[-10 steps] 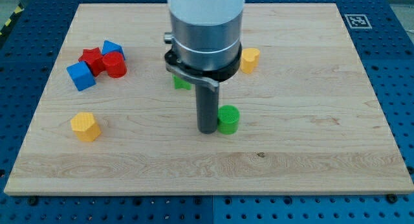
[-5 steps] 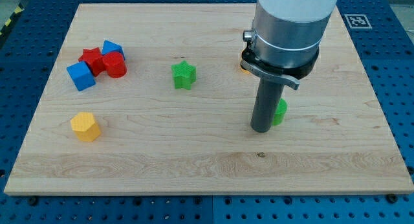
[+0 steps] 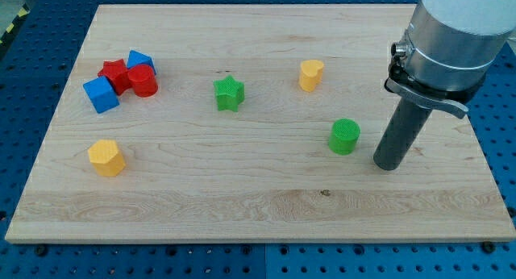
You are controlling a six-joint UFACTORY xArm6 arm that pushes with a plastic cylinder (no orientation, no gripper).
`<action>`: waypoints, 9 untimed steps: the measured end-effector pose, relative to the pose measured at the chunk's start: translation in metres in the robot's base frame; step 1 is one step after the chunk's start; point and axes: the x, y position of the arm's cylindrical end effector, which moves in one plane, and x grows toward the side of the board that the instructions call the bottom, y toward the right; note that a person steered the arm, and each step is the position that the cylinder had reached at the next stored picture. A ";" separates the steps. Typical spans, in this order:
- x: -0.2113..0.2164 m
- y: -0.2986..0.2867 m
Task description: Move the green circle below the heart diagonally
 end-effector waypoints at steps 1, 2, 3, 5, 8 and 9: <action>-0.001 0.000; -0.003 -0.003; -0.006 -0.011; -0.036 -0.027; -0.049 -0.044; -0.051 -0.052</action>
